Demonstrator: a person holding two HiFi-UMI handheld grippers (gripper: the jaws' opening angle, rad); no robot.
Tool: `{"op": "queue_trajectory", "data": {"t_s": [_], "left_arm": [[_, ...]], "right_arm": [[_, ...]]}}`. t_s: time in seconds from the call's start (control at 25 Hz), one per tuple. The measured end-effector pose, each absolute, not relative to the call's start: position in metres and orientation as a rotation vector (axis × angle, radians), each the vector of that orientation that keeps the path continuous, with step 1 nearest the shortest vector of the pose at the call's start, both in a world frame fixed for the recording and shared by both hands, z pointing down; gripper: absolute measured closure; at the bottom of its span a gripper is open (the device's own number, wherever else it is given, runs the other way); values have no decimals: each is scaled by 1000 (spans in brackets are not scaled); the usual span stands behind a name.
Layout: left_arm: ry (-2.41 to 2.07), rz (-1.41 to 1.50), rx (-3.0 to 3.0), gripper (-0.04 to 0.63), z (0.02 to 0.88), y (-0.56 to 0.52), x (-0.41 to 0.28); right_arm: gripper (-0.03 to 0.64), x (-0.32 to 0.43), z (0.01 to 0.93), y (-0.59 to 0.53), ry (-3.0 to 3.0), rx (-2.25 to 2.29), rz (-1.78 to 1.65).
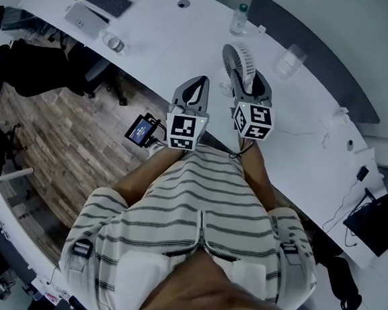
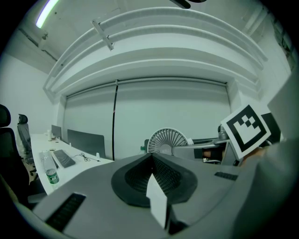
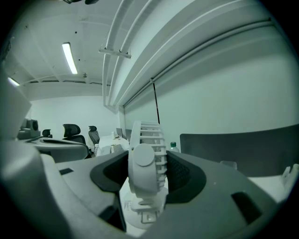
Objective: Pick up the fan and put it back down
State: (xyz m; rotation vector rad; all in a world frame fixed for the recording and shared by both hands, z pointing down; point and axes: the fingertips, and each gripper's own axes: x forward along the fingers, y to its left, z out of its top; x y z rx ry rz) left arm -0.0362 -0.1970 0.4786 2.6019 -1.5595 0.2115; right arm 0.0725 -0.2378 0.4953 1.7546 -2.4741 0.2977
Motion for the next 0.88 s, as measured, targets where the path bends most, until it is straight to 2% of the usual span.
{"op": "queue_trajectory", "data": {"t_s": [0.88], "left_arm": [[-1571, 236, 2565, 589, 488, -209, -51]], "right_arm": [[390, 60, 559, -302, -2573, 1502, 216]]}}
